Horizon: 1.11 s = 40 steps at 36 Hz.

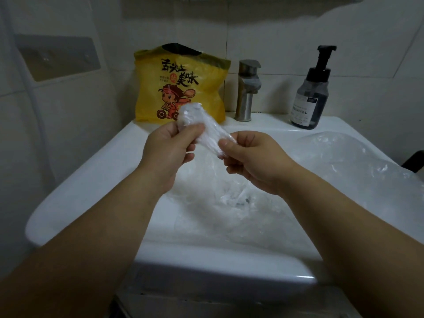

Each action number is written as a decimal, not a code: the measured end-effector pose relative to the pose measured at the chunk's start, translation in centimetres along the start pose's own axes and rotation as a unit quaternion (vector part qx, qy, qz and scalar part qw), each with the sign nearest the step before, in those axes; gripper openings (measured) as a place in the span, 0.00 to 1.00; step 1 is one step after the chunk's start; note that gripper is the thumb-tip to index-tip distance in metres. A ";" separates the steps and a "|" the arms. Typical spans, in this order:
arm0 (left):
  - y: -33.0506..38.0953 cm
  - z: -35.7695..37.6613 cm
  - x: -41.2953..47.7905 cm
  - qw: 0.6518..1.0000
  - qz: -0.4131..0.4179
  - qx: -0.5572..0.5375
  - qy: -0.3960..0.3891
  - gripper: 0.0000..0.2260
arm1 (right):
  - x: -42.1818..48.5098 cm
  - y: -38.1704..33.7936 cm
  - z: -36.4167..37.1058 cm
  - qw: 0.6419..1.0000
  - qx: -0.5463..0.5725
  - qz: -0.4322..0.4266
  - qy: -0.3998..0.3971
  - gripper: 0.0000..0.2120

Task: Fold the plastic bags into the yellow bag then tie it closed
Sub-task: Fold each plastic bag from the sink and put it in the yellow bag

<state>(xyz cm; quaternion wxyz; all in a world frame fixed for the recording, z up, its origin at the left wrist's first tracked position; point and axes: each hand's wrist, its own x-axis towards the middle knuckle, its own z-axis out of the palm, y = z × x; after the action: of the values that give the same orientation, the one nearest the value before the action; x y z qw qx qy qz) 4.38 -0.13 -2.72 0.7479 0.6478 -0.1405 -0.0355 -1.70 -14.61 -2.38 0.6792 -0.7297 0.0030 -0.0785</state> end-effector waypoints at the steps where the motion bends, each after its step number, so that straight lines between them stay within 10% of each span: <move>1: 0.1 0.1 -0.1 0.999 -0.009 -0.025 -0.030 0.02 | 0.0 0.0 0.0 1.000 0.007 0.000 0.002 0.07; 7: -0.8 1.3 -1.0 0.973 -0.086 0.055 -0.205 0.29 | -0.2 0.4 1.1 0.999 0.022 -0.012 -0.037 0.10; 21: 0.4 0.8 0.5 0.988 -0.070 -0.137 -0.002 0.15 | -0.1 -0.1 0.5 0.999 -0.015 0.022 -0.039 0.06; 25: -0.1 0.1 0.8 0.997 -0.025 0.013 0.065 0.12 | -0.1 -0.3 -0.1 0.998 -0.007 0.042 -0.052 0.06; 32: -0.2 -1.0 0.2 0.980 0.058 0.188 -0.003 0.15 | 0.1 -0.4 -1.8 0.998 -0.022 0.055 -0.032 0.04; 40: 0.7 -1.4 -0.5 0.986 -0.038 0.103 -0.123 0.05 | -0.3 -0.8 -2.9 0.997 0.024 0.057 -0.035 0.06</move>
<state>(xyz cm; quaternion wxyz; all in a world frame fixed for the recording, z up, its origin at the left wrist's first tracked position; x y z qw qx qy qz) 4.19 1.43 -2.33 0.6522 0.7169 -0.2100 -0.1284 -2.42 -17.41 -1.42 0.6995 -0.7142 0.0190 -0.0141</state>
